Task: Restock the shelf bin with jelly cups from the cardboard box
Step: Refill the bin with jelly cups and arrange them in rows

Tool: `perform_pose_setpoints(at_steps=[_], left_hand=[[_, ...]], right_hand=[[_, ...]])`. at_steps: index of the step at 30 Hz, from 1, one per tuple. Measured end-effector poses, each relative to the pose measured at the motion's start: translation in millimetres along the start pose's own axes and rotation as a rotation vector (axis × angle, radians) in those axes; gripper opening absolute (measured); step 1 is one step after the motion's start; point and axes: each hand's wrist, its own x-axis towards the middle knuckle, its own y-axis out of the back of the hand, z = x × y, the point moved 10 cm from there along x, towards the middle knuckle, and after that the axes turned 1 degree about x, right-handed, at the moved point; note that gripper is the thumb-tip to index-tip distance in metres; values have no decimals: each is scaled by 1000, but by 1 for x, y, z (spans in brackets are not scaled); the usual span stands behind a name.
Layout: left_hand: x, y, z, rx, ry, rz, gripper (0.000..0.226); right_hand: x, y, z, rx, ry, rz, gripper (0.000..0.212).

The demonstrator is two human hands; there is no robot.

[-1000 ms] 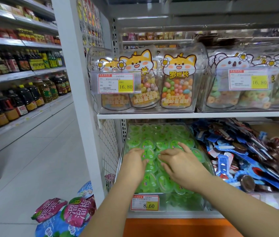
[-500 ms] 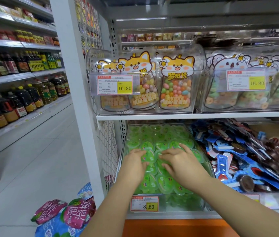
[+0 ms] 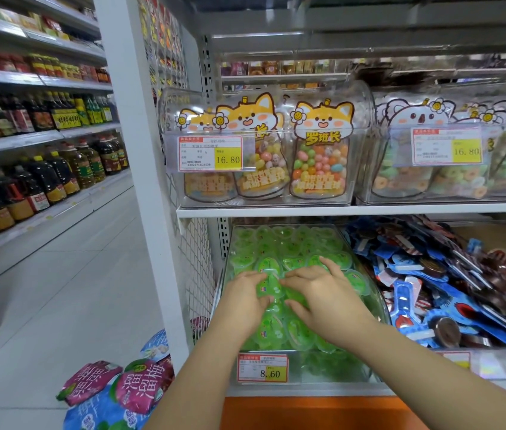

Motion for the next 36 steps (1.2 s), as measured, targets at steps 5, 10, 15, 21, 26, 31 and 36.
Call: perform_pose_setpoints(at_steps=[5,10,15,21,26,31,36], left_hand=[[-4,15,8,119,-66,68,45],[-9,9,13,270,-160,2,43],[-10,3,12,296,-188,-38,44],[-10,3,13,295,-194,-36,42],[-7,2,10,309,-171,-45,43],[-5,-3,11,308,-152,-48,46],[-4,-4,12,302,-148,-53,47]], right_hand=[[13,4,7,49,-68,-45,42],[37,-14,8,63,-101,-259,45],[51,-23,11,76,-121,-345,44],[59,-27,17,119,-154,-351,42],[59,-28,18,123,-152,-347,41],[58,-29,21,137,-158,-343,40],[58,-29,21,147,-154,-328,41]])
